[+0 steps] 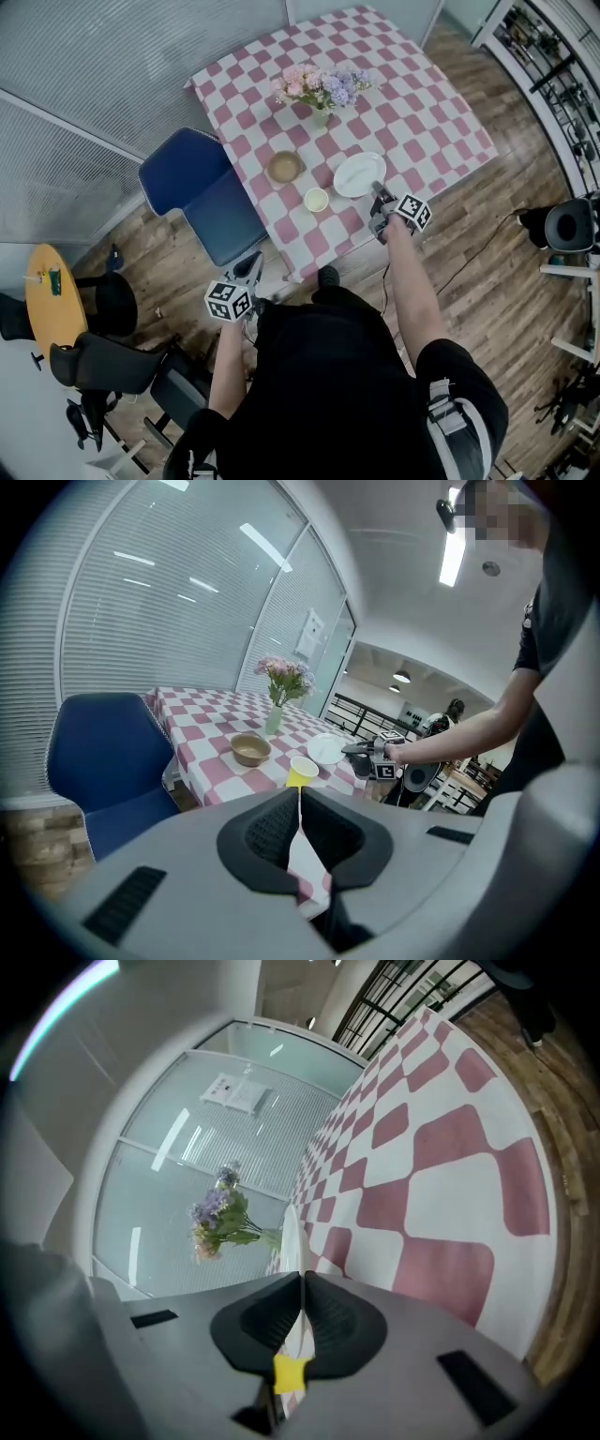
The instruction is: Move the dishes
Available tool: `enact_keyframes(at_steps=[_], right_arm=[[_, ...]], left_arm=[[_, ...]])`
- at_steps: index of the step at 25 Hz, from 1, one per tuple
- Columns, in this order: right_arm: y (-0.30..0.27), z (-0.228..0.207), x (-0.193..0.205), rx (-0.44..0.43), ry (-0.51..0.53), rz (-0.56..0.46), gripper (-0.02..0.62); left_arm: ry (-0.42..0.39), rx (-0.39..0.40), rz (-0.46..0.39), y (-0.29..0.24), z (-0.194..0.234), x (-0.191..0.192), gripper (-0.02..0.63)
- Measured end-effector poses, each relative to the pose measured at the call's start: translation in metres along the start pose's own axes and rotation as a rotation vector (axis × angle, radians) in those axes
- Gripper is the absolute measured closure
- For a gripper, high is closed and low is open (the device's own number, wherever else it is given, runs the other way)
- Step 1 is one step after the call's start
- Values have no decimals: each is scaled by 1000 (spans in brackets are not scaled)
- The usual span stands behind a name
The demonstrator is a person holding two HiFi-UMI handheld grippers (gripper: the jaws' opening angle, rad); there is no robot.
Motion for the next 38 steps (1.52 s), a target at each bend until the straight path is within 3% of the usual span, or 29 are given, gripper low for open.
enact_keyframes(at_steps=[12, 19, 23, 25, 26, 27, 31, 35, 38], right_arm=[[-37, -27, 9, 63, 139, 189, 563], [-53, -37, 6, 123, 106, 202, 565], [-59, -36, 8, 138, 146, 223, 556], [-60, -37, 8, 159, 184, 237, 498], [-60, -37, 8, 171, 205, 243, 426], [-61, -37, 8, 179, 226, 248, 397], [-53, -36, 7, 211, 299, 225, 373], [-42, -31, 0, 189, 442, 218, 385], [-31, -20, 0, 115, 605, 260, 466]], left_arm=[[27, -89, 1, -3, -11, 11, 581], [28, -122, -16, -7, -15, 7, 581], [18, -134, -21, -5, -18, 9, 581], [15, -139, -30, -6, -19, 7, 581], [14, -140, -35, -6, -19, 6, 581], [13, -139, -40, -7, -20, 5, 581], [-1, -127, -48, -9, -23, 2, 581], [-6, -106, -58, -14, -30, 0, 581], [-12, -79, -52, -19, -34, 0, 581]])
Point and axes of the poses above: the fingertips, and each gripper's own axes: y backward along the fingers, z to its left, x out of its underside, the point moved 7 cm from there along y, backward along the fingers, and after that the axes turned 15 degrees about -z, right-handed, at the moved point
